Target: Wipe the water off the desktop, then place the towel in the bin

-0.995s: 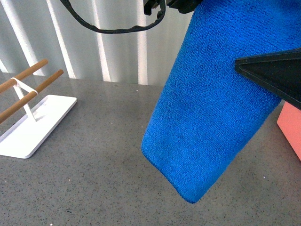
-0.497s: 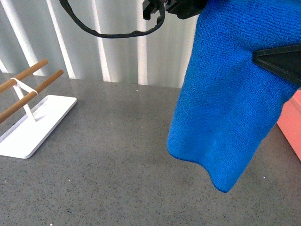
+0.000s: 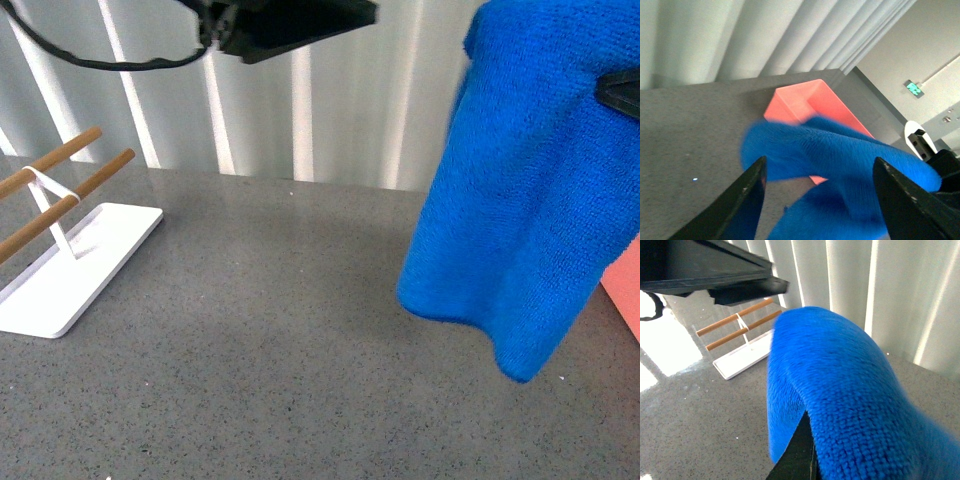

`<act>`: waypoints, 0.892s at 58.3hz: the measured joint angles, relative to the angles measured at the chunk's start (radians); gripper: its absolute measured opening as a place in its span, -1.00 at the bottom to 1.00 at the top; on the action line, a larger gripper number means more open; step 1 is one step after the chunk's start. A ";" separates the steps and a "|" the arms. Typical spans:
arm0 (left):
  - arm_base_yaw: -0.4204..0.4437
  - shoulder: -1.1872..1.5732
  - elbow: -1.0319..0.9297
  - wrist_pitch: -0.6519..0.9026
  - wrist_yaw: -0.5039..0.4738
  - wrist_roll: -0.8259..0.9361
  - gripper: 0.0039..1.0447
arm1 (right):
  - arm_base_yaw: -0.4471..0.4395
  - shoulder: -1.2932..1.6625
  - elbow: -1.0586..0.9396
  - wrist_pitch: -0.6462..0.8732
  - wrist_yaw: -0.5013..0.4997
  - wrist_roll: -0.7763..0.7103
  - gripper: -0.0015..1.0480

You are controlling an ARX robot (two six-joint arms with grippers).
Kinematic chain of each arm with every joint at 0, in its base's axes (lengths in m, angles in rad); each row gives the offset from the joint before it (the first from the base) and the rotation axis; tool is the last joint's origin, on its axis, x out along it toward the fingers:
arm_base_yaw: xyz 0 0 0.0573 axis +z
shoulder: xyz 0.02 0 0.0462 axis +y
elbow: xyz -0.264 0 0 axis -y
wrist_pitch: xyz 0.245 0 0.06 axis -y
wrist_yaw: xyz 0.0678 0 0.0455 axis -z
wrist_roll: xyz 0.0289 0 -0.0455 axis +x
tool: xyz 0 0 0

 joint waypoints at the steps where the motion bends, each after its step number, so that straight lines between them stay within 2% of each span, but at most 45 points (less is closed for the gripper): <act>1: 0.014 -0.010 -0.010 -0.007 0.005 0.010 0.43 | -0.003 0.000 0.000 0.000 0.002 0.002 -0.93; 10: 0.139 -0.121 -0.114 -0.067 0.086 0.101 0.91 | -0.029 0.000 0.000 -0.009 0.023 0.003 -0.93; 17: 0.259 -0.236 -0.200 -0.130 0.169 0.145 0.88 | -0.054 0.008 0.000 -0.006 0.048 0.003 -0.93; 21: 0.360 -0.328 -0.258 -0.146 0.227 0.150 0.88 | -0.069 0.021 0.000 -0.013 0.050 -0.004 -0.93; 32: 0.572 -0.500 -0.305 -0.225 0.383 0.183 0.88 | -0.082 0.032 0.000 -0.021 0.039 -0.017 -0.93; 38: 0.662 -0.550 -0.307 -0.303 0.457 0.214 0.88 | -0.077 0.033 0.000 -0.021 0.039 -0.018 -0.93; 46: 0.774 -0.586 -0.340 -0.274 0.530 0.203 0.88 | -0.063 0.033 0.000 -0.022 0.049 -0.022 -0.93; 47: 0.781 -0.590 -0.344 -0.264 0.527 0.201 0.88 | -0.061 0.033 0.000 -0.022 0.051 -0.022 -0.93; 49: 0.771 -0.611 -0.371 -0.206 0.418 0.216 0.80 | -0.057 0.033 0.000 -0.022 0.052 -0.024 -0.93; 51: 0.743 -0.655 -0.433 -0.104 0.200 0.240 0.65 | -0.055 0.033 0.000 -0.022 0.054 -0.026 -0.93; 52: 0.736 -0.666 -0.449 -0.082 0.152 0.248 0.63 | -0.054 0.033 0.000 -0.022 0.055 -0.028 -0.93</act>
